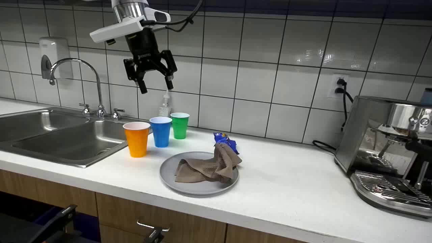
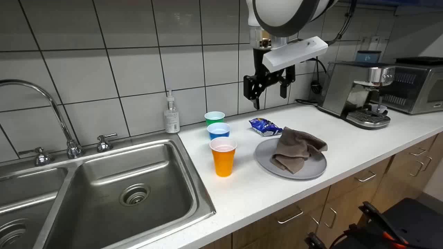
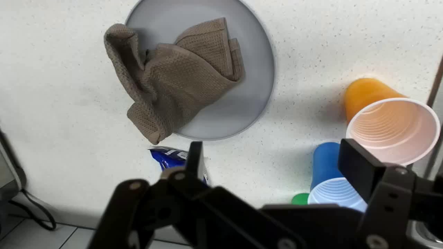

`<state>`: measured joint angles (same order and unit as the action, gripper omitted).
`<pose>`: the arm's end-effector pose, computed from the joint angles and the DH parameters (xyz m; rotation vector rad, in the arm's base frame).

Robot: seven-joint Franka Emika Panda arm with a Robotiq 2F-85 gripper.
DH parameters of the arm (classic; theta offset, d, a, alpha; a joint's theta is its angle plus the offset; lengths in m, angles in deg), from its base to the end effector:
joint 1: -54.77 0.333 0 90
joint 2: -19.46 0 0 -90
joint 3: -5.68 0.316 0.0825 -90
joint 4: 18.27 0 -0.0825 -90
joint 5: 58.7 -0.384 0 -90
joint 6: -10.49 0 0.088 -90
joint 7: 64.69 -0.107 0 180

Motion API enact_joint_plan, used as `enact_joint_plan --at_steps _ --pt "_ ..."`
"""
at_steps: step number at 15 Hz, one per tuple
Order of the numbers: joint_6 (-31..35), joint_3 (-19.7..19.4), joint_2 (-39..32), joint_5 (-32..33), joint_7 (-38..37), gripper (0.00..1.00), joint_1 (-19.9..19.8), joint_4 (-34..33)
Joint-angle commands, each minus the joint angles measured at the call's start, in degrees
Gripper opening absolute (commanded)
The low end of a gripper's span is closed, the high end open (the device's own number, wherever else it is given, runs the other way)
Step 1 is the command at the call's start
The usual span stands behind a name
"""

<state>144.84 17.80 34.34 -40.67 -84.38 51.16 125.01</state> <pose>0.4459 0.0618 0.3867 2.8744 0.0160 0.2295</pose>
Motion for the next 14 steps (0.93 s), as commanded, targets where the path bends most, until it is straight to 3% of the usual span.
enact_joint_plan --at_steps 1,10,14 --pt "-0.20 -1.36 -0.09 0.42 -0.29 1.00 1.39 -0.08" --pt "0.43 -1.80 -0.38 0.99 0.64 1.00 1.56 0.29" --pt "3.12 -5.04 -0.75 -2.25 8.80 1.00 3.09 1.23"
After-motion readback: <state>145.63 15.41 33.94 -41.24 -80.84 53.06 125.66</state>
